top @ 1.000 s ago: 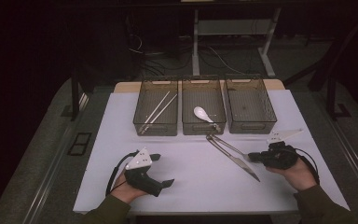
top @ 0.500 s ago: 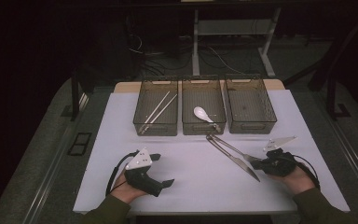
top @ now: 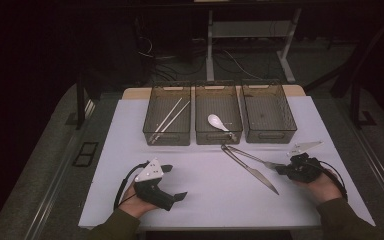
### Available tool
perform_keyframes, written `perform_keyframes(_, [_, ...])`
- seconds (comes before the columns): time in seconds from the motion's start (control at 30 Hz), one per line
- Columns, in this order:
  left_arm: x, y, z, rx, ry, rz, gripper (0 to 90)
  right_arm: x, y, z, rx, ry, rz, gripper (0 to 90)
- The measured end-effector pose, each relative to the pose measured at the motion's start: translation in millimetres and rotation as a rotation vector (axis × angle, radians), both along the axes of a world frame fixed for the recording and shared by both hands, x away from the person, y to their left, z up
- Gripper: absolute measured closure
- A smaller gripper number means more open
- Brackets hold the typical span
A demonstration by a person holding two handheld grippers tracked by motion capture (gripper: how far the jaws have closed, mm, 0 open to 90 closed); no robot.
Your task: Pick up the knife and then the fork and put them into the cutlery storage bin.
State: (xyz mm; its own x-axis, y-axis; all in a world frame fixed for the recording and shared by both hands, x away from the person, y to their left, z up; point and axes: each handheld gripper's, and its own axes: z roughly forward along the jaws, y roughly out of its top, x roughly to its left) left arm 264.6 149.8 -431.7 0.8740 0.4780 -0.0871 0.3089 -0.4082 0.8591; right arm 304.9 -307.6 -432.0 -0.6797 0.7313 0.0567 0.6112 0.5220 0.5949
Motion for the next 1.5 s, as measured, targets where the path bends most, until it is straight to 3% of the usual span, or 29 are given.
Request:
perform_keyframes(0.17, [0.2,-0.1,-0.1,0.001,0.000,-0.002,0.0,3.2,-4.8,5.1,0.049,0.007,-0.013,89.1])
perform_keyframes(0.23, [0.4,-0.2,-0.2,0.002,-0.002,-0.003,0.0,5.8,-5.7,9.7,0.077,0.007,-0.011,84.2])
perform_keyframes(0.5, [0.4,-0.8,-0.5,0.002,0.002,-0.002,0.0,29.7,9.5,17.4,0.086,0.001,0.034,72.5])
perform_keyframes(0.6, [0.5,-0.3,-0.4,0.002,0.002,-0.002,0.0,40.5,21.1,17.1,0.049,0.011,0.083,70.8])
perform_keyframes(0.73, [0.7,0.0,-0.3,0.001,0.001,-0.003,0.0,57.5,38.2,16.3,-0.068,0.052,0.153,70.5])
perform_keyframes(0.9, [0.6,0.4,-0.3,0.000,0.002,-0.003,0.0,72.2,57.0,16.9,-0.180,0.097,0.230,70.6])
perform_keyframes(1.1, [0.5,0.1,-0.2,0.000,-0.001,-0.008,0.0,81.8,72.9,13.3,-0.291,0.137,0.274,73.5])
perform_keyframes(1.5, [0.6,0.1,-0.5,0.003,0.001,-0.009,0.0,90.1,91.9,12.2,-0.409,0.213,0.329,81.8])
